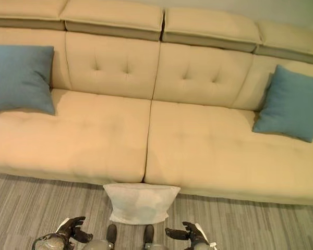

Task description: Pick up all the scattered cushions and arrange them neatly on the sofa.

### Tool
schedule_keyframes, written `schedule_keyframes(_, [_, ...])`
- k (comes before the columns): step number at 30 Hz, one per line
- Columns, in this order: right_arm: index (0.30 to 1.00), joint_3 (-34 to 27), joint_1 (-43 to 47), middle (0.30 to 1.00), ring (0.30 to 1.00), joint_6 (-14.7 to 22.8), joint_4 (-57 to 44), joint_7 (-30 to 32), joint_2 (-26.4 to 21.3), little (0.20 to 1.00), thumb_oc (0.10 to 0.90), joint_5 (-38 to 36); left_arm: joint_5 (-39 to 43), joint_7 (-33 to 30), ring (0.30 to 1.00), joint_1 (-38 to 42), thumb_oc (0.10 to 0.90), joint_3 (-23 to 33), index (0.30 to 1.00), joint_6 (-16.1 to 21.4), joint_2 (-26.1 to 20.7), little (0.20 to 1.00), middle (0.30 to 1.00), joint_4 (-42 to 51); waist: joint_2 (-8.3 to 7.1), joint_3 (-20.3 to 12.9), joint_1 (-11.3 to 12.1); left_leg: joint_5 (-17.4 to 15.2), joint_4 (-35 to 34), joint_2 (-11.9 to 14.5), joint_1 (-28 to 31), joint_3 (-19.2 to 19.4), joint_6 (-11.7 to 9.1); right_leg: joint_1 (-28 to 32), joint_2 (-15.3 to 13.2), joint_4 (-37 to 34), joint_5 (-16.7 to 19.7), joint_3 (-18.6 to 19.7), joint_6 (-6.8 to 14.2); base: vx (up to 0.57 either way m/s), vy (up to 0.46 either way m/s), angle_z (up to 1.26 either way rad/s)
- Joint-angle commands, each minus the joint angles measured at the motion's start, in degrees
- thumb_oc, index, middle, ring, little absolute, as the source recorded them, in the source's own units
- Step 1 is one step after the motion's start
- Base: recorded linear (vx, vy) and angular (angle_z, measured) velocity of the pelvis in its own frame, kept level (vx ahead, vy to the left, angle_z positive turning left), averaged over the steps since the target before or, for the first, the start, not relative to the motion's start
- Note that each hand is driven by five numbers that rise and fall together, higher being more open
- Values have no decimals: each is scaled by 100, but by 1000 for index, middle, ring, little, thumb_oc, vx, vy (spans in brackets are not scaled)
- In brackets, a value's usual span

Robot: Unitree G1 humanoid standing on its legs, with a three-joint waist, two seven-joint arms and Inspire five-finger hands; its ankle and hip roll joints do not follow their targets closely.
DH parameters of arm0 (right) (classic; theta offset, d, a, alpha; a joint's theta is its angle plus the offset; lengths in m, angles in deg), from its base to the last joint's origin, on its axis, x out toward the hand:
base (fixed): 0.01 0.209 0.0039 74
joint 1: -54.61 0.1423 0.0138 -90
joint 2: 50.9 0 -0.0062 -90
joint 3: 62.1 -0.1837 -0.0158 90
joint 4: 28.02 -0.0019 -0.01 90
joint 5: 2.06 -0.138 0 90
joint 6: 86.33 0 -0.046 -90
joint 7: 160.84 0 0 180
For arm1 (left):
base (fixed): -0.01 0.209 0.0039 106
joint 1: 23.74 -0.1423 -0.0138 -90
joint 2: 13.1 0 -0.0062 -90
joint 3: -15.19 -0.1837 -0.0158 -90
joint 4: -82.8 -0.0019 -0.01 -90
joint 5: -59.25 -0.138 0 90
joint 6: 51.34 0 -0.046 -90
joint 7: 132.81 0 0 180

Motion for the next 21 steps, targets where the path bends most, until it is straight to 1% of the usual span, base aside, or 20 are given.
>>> schedule_keyframes(1, [900, 17, 168, 900, 900, 266, -537, 508, -400, 900, 800, -404, 827, -605, 900, 428, 800, 195, 900, 493, 7, 900, 900, 443, 69, 329, -51, -290, 567, -213, -1011, -108, -136, -998, -188, 942, -352, -164, 289, -343, -104, 19])
schedule_keyframes(2, [900, 9, 238, 900, 900, 270, -628, 589, -442, 900, 800, -437, 965, -649, 900, 470, 800, 203, 900, 530, 14, 900, 900, 545, 88, 302, -77, -323, 767, -202, -1302, -131, -129, -1256, -205, 1094, -409, -170, 253, -294, -62, 15])
schedule_keyframes(3, [900, 17, 455, 900, 900, 325, -860, 783, -568, 900, 800, -498, 1259, -813, 900, 628, 800, 218, 900, 635, 3, 900, 900, 673, 126, 389, -126, -329, 1138, -159, -1899, -124, -124, -1831, -239, 1464, -481, -203, 188, -187, -23, 14])
schedule_keyframes(4, [900, 17, 456, 900, 900, 325, -860, 783, -568, 900, 800, -498, 1260, -813, 900, 628, 800, 218, 900, 635, 3, 900, 900, 673, 127, 377, -127, -332, 1147, -159, -1917, -125, -124, -1847, -240, 1471, -483, -204, 188, -190, -30, 11])
schedule_keyframes(5, [900, 51, 683, 900, 900, 350, -1031, 973, -672, 900, 800, -552, 1356, -930, 900, 790, 800, 141, 900, 707, -22, 900, 900, 769, 153, 424, -162, -574, 1653, -65, -2482, -118, -134, -2403, -269, 1952, -719, -157, 168, -52, -12, 5])
schedule_keyframes(6, [900, 51, 684, 900, 900, 350, -1030, 973, -672, 900, 800, -552, 1357, -931, 900, 792, 800, 141, 900, 707, -21, 900, 900, 767, 154, 405, -164, -582, 1674, -64, -2515, -120, -134, -2433, -270, 1967, -724, -158, 168, -93, -11, -2])
schedule_keyframes(7, [900, 81, 793, 900, 900, 379, -1071, 1046, -692, 900, 800, -558, 1377, -963, 900, 881, 800, 91, 900, 717, -37, 900, 900, 820, 173, 413, -179, -600, 1825, -53, -2774, -122, -123, -2664, -275, 2097, -756, -126, 139, -83, -4, -9])
schedule_keyframes(9, [900, 83, 1068, 900, 900, 423, -1210, 1254, -763, 900, 800, -644, 1496, -1120, 900, 1107, 800, 56, 900, 762, -92, 900, 900, 910, 213, 392, -217, -689, 2348, -38, -3476, -141, -96, -3288, -307, 2558, -858, -84, 74, -133, 3, -2])
schedule_keyframes(10, [900, 14, 1260, 900, 900, 499, -1394, 1470, -810, 900, 800, -746, 1584, -1263, 900, 1259, 800, 70, 900, 796, -108, 900, 900, 1010, 242, 347, -260, -794, 2827, -24, -4071, -176, -55, -3837, -318, 2985, -979, 13, 4, -93, 9, 3])
schedule_keyframes(11, [900, 13, 1262, 900, 900, 499, -1394, 1470, -810, 900, 800, -746, 1584, -1263, 900, 1262, 800, 70, 900, 796, -107, 900, 900, 1008, 243, 327, -261, -803, 2851, -23, -4106, -177, -55, -3871, -319, 3005, -988, 13, 4, -71, 5, 2])
schedule_keyframes(15, [900, -179, 1564, 900, 900, 689, -1638, 1921, -815, 900, 800, -998, 1790, -1545, 900, 1533, 800, 100, 900, 899, -134, 900, 900, 1260, 309, 291, -311, -1060, 3667, -22, -5083, -223, 15, -4817, -391, 3837, -1248, 139, -126, -10, -5, 0])
schedule_keyframes(16, [900, -233, 1672, 900, 900, 760, -1710, 2042, -802, 900, 800, -1083, 1831, -1652, 900, 1637, 800, 110, 900, 942, -148, 900, 900, 1293, 320, 273, -338, -1149, 3997, -42, -5434, -214, 37, -5120, -379, 4094, -1335, 185, -170, 6, -9, 7])
schedule_keyframes(17, [900, -237, 1750, 900, 900, 791, -1818, 2120, -811, 900, 800, -1092, 1857, -1714, 900, 1707, 800, 131, 900, 958, -171, 900, 900, 1349, 327, 256, -345, -1208, 4197, -57, -5657, -200, 53, -5358, -375, 4319, -1387, 217, -176, 12, -9, 9])
schedule_keyframes(20, [900, -255, 1980, 900, 900, 846, -1915, 2343, -850, 900, 800, -1081, 1959, -1882, 900, 1937, 800, 161, 900, 943, -185, 900, 900, 1404, 342, 290, -351, -1380, 4778, -117, -6245, -206, 81, -5910, -418, 4830, -1572, 303, -287, 42, -28, 3])
schedule_keyframes(21, [900, -236, 2122, 900, 900, 862, -2001, 2547, -855, 900, 800, -1027, 1988, -2001, 900, 2085, 800, 124, 900, 970, -200, 900, 900, 1453, 358, 321, -375, -1467, 5061, -126, -6571, -227, 113, -6220, -430, 5072, -1642, 354, -324, 46, -29, 0])
